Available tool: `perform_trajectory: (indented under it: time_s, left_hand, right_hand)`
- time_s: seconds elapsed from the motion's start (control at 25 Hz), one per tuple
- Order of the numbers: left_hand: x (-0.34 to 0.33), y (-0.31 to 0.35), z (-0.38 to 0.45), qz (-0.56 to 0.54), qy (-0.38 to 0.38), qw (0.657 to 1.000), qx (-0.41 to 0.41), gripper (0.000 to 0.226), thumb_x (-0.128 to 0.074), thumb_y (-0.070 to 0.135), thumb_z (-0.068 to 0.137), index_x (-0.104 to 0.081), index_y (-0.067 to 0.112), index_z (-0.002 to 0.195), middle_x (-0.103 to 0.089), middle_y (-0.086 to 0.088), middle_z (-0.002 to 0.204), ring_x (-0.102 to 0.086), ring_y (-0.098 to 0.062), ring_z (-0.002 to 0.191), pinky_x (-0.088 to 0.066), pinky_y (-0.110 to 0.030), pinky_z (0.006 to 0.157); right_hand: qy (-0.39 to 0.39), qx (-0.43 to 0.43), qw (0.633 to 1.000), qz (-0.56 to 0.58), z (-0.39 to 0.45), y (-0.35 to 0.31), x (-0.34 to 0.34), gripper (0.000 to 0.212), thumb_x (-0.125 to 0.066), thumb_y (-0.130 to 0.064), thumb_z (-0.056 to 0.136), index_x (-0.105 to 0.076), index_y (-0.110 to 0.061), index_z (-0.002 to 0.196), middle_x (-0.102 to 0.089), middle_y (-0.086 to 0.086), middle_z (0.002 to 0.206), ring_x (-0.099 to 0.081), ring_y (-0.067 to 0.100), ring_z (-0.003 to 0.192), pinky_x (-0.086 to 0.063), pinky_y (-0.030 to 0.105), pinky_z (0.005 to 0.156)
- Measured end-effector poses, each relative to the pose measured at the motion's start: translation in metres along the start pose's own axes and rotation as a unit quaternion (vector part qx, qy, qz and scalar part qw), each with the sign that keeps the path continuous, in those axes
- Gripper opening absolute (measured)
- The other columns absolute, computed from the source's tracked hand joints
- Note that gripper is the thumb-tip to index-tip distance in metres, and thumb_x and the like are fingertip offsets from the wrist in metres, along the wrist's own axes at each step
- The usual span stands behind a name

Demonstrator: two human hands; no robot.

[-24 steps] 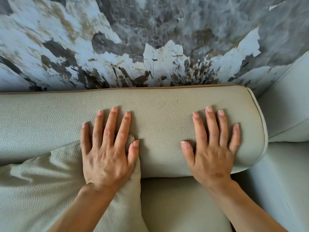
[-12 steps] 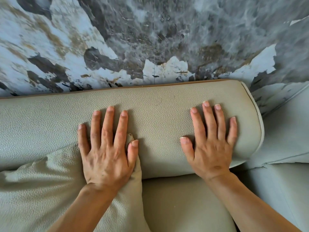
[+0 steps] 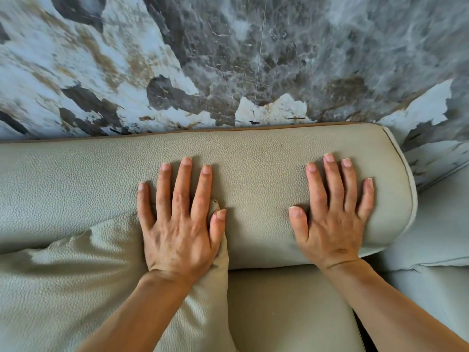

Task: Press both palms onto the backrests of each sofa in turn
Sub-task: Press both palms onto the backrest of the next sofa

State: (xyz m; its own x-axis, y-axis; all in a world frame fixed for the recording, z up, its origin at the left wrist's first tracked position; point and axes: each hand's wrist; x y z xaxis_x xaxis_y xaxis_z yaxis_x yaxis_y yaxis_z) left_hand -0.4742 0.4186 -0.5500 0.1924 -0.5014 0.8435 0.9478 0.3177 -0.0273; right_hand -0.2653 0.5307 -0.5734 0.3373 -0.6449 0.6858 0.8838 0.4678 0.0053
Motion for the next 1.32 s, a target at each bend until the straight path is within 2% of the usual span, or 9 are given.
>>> perform_trajectory:
  time_s: [0.24, 0.4, 0.48, 0.6, 0.8, 1.08, 1.2, 1.32]
  left_hand:
    - [0.022, 0.009, 0.003, 0.012, -0.103, 0.994, 0.03, 0.064, -0.02, 0.05, 0.099, -0.016, 0.023, 0.157, -0.021, -0.007, 0.164, -0.015, -0.032, 0.15, -0.008, -0.055, 0.121]
    - [0.059, 0.02, 0.0, 0.017, -0.199, 0.977, 0.071, 0.068, 0.003, 0.058, 0.096, 0.002, 0.029, 0.157, -0.002, 0.001, 0.167, 0.001, -0.025, 0.153, -0.001, -0.051, 0.123]
    - [0.087, 0.027, -0.009, 0.016, -0.217, 0.973, 0.079, 0.074, 0.007, 0.062, 0.09, 0.005, 0.03, 0.157, 0.001, 0.0, 0.167, 0.003, -0.026, 0.153, 0.003, -0.049, 0.123]
    - [0.137, 0.036, -0.026, 0.005, -0.196, 0.978, 0.077, 0.071, 0.0, 0.061, 0.093, 0.0, 0.029, 0.157, 0.0, -0.002, 0.167, 0.001, -0.027, 0.153, 0.004, -0.051, 0.122]
    - [0.25, 0.045, -0.058, 0.0, -0.101, 0.994, 0.05, 0.067, -0.027, 0.052, 0.096, -0.028, 0.02, 0.155, -0.022, -0.009, 0.163, -0.017, -0.033, 0.151, -0.009, -0.059, 0.12]
    - [0.445, 0.019, -0.086, 0.007, -0.016, 0.998, 0.067, 0.069, -0.035, 0.051, 0.094, -0.028, 0.02, 0.155, -0.02, -0.008, 0.164, -0.012, -0.032, 0.151, -0.009, -0.06, 0.119]
    - [0.522, -0.002, -0.099, 0.004, 0.006, 0.998, 0.063, 0.07, -0.036, 0.052, 0.093, -0.03, 0.02, 0.154, -0.02, -0.008, 0.164, -0.014, -0.033, 0.151, -0.011, -0.062, 0.118]
    - [0.591, -0.037, -0.12, -0.008, 0.035, 0.997, 0.07, 0.07, -0.035, 0.053, 0.093, -0.029, 0.02, 0.155, -0.017, -0.006, 0.165, -0.008, -0.03, 0.152, -0.008, -0.06, 0.119]
  right_hand:
    - [-0.072, -0.003, 0.997, 0.017, 0.002, 0.001, 0.011, 0.064, -0.023, -0.055, 0.099, -0.02, -0.023, 0.154, -0.024, 0.007, 0.161, -0.018, 0.03, 0.148, -0.007, 0.056, 0.118]
    - [-0.171, -0.012, 0.984, 0.037, 0.007, -0.001, 0.047, 0.069, -0.023, -0.057, 0.096, -0.018, -0.022, 0.155, -0.018, 0.005, 0.164, -0.013, 0.029, 0.15, -0.007, 0.056, 0.119]
    - [-0.196, -0.01, 0.98, 0.036, 0.001, -0.003, 0.075, 0.07, -0.019, -0.057, 0.095, -0.014, -0.023, 0.156, -0.013, 0.003, 0.165, -0.011, 0.028, 0.151, -0.006, 0.056, 0.119]
    - [-0.197, -0.007, 0.979, 0.046, -0.01, -0.005, 0.127, 0.069, -0.023, -0.057, 0.096, -0.013, -0.024, 0.156, -0.011, 0.004, 0.165, -0.012, 0.029, 0.15, -0.007, 0.058, 0.118]
    - [-0.169, -0.009, 0.984, 0.05, 0.0, -0.011, 0.248, 0.069, -0.025, -0.057, 0.095, -0.022, -0.023, 0.155, -0.017, 0.007, 0.164, -0.015, 0.031, 0.149, -0.009, 0.061, 0.116]
    - [-0.097, -0.013, 0.993, 0.064, 0.051, -0.039, 0.455, 0.07, -0.024, -0.059, 0.095, -0.023, -0.022, 0.155, -0.019, 0.007, 0.163, -0.015, 0.03, 0.15, -0.007, 0.059, 0.116]
    - [-0.076, -0.013, 0.996, 0.053, 0.065, -0.062, 0.541, 0.071, -0.024, -0.06, 0.095, -0.026, -0.02, 0.154, -0.022, 0.008, 0.162, -0.018, 0.031, 0.149, -0.01, 0.061, 0.115]
    - [-0.058, -0.01, 0.997, 0.051, 0.067, -0.095, 0.623, 0.072, -0.019, -0.062, 0.096, -0.025, -0.02, 0.154, -0.019, 0.007, 0.163, -0.015, 0.031, 0.149, -0.007, 0.061, 0.115]
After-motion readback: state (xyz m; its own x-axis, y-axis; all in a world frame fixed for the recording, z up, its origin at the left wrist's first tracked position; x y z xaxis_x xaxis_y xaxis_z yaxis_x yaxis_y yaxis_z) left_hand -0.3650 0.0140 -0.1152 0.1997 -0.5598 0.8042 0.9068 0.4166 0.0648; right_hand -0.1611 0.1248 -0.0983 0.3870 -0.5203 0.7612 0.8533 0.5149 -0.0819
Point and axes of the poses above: each hand's wrist, its own z-axis towards the middle knuckle, its own x-axis out of the back of the hand, y = z × x
